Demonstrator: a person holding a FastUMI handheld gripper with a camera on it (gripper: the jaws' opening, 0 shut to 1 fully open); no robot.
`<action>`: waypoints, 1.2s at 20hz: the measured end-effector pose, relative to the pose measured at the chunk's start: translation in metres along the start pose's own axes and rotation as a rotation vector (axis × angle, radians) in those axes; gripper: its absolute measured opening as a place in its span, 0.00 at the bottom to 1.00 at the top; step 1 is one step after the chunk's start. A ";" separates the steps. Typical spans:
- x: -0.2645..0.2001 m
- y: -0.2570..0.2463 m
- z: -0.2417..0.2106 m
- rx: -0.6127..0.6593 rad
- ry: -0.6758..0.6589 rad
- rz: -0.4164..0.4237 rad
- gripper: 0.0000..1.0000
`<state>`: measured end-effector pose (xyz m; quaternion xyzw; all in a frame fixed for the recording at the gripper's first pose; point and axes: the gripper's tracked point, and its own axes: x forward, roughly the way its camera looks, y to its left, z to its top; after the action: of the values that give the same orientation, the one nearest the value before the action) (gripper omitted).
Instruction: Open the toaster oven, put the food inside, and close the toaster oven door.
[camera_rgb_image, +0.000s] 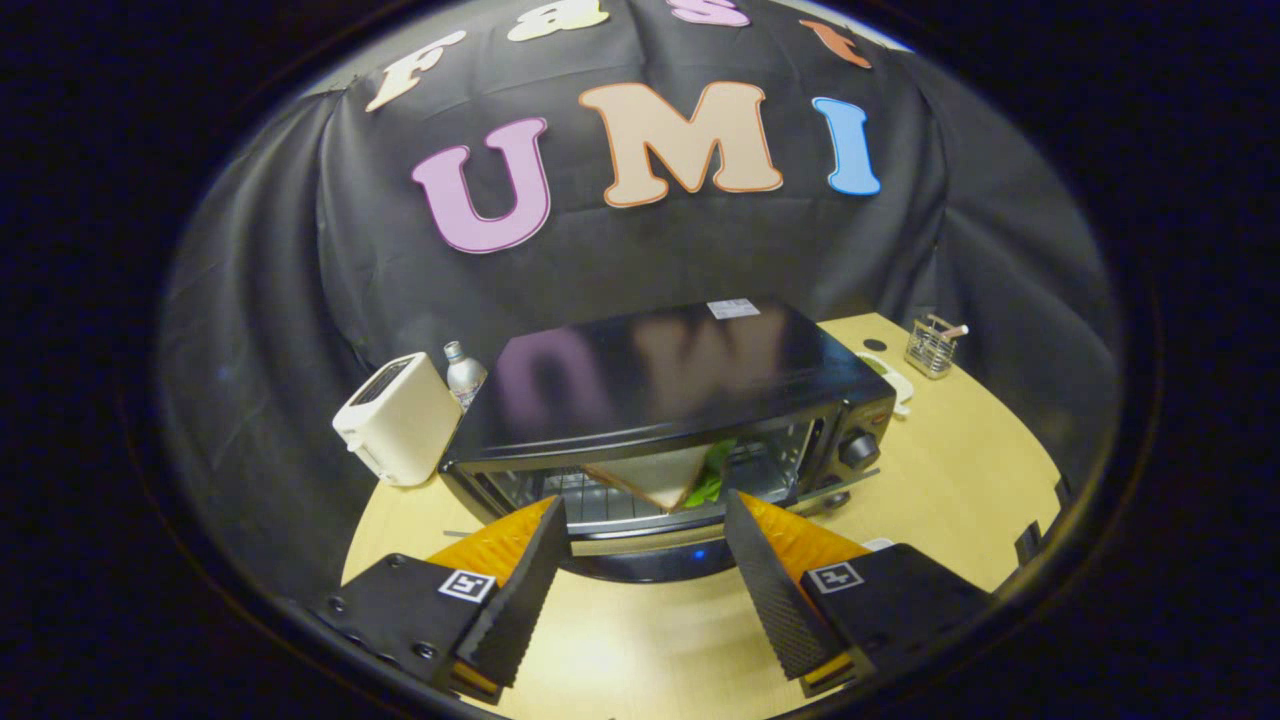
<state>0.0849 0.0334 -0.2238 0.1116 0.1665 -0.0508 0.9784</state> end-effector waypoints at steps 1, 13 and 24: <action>0.004 0.002 0.004 -0.002 -0.008 0.001 0.97; 0.025 0.007 0.037 -0.026 -0.051 0.011 0.97; -0.028 0.012 0.123 -0.129 -0.187 0.029 0.96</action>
<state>0.0985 0.0174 -0.0983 0.0457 0.0756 -0.0361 0.9954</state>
